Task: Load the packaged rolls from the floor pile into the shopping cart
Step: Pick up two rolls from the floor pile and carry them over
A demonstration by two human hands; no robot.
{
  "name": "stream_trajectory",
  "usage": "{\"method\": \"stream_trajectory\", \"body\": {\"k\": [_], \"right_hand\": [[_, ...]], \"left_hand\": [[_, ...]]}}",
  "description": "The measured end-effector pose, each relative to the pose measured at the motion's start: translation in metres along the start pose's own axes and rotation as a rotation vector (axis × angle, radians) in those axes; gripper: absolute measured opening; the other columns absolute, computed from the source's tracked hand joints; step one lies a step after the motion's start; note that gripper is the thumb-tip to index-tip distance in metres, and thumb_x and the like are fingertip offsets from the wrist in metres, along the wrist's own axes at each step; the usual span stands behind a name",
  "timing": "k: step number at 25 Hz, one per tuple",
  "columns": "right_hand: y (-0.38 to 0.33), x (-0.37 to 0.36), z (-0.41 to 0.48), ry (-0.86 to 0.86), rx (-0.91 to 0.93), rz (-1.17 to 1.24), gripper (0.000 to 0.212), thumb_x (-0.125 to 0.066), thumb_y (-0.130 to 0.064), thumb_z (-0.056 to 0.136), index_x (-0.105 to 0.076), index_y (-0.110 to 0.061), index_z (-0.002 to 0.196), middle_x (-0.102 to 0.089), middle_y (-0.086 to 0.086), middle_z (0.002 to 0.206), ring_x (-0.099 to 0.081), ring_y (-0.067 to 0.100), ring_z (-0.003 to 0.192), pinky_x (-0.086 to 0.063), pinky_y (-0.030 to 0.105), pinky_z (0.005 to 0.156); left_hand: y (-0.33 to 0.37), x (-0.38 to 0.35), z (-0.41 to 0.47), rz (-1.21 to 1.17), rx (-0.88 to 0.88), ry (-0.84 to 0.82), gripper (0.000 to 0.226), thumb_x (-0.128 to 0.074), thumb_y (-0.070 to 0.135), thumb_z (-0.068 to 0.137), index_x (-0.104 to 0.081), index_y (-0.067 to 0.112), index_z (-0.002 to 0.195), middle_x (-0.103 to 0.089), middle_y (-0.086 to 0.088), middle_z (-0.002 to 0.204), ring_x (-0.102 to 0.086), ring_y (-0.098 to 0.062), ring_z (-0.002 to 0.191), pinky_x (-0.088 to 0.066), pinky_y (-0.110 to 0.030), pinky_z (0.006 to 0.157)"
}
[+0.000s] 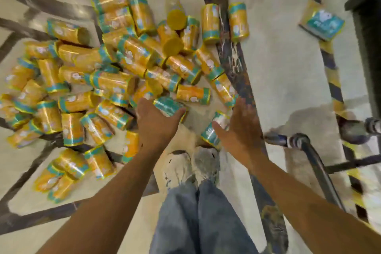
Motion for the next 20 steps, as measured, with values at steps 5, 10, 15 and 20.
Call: {"method": "stream_trajectory", "body": {"k": [5, 10, 15, 20], "right_hand": [[0.037, -0.147, 0.068, -0.122, -0.290, 0.339, 0.100, -0.061, -0.050, 0.087, 0.000, -0.005, 0.152, -0.010, 0.015, 0.158, -0.015, 0.032, 0.145, -0.023, 0.043, 0.113], [0.051, -0.207, 0.092, -0.044, -0.604, 0.605, 0.104, -0.066, -0.045, 0.085, 0.004, -0.006, 0.151, -0.037, 0.016, 0.146, -0.039, 0.036, 0.131, -0.032, 0.039, 0.103], [0.055, -0.201, 0.087, -0.003, -0.584, 0.591, 0.095, -0.069, -0.045, 0.082, -0.013, -0.011, 0.150, -0.042, 0.014, 0.143, -0.043, 0.034, 0.128, -0.034, 0.039, 0.103], [0.033, -0.117, 0.048, 0.004, -0.469, 0.559, 0.086, -0.070, -0.047, 0.080, -0.024, -0.013, 0.144, -0.049, 0.009, 0.138, -0.048, 0.032, 0.124, -0.038, 0.041, 0.101]], "left_hand": [[-0.063, -0.135, 0.076, -0.269, 0.341, -0.062, 0.113, -0.074, 0.059, 0.068, -0.018, -0.001, 0.145, -0.038, -0.014, 0.145, -0.037, -0.028, 0.134, -0.032, -0.032, 0.107], [-0.080, -0.200, 0.111, -0.390, 0.513, 0.056, 0.120, -0.074, 0.047, 0.076, 0.008, -0.006, 0.146, -0.019, -0.019, 0.153, -0.027, -0.029, 0.140, -0.029, -0.032, 0.108], [-0.090, -0.197, 0.115, -0.426, 0.596, 0.104, 0.114, -0.078, 0.044, 0.073, -0.004, 0.003, 0.149, -0.036, -0.016, 0.144, -0.040, -0.032, 0.131, -0.037, -0.040, 0.107], [-0.059, -0.117, 0.039, -0.363, 0.263, 0.073, 0.091, -0.080, 0.042, 0.067, -0.032, 0.011, 0.138, -0.055, -0.012, 0.128, -0.055, -0.033, 0.115, -0.046, -0.046, 0.097]]}}
Point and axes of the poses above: each hand's wrist, its own z-axis towards the middle knuckle, its own x-axis out of the back of the hand, y = z × x, the point moved 2 cm from there along z, towards the middle knuckle
